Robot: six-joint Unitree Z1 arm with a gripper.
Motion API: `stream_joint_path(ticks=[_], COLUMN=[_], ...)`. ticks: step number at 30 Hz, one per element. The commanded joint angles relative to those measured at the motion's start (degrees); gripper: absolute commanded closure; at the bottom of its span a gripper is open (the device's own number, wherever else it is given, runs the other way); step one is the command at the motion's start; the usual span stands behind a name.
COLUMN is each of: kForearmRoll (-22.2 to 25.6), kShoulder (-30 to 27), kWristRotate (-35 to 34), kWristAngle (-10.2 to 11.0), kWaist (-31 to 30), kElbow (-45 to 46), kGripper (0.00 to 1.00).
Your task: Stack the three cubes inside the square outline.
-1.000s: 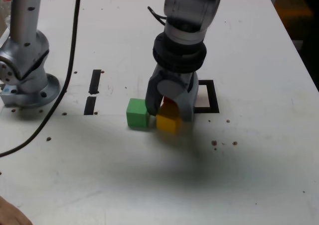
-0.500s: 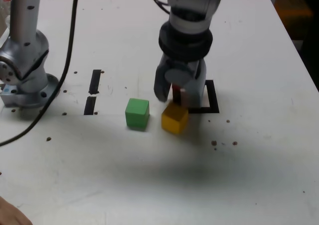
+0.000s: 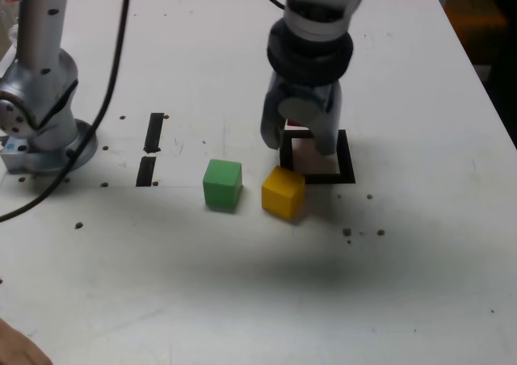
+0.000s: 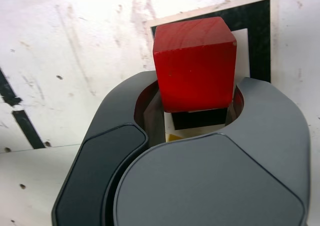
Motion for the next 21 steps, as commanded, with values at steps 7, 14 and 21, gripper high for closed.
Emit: stream_joint_path(ticks=[7,14,21], kForearmRoll=[-1.6,-2.4,-2.6], kShoulder=[2.8,3.5,3.6], kWristRotate=[0.6,0.6,0.5], kWristAngle=[-5.4,-8.8,-10.3], kWaist=[0.9,1.0,1.0], kElbow=[-2.2,-2.1,-1.6], kGripper=[0.88,0.88,0.88])
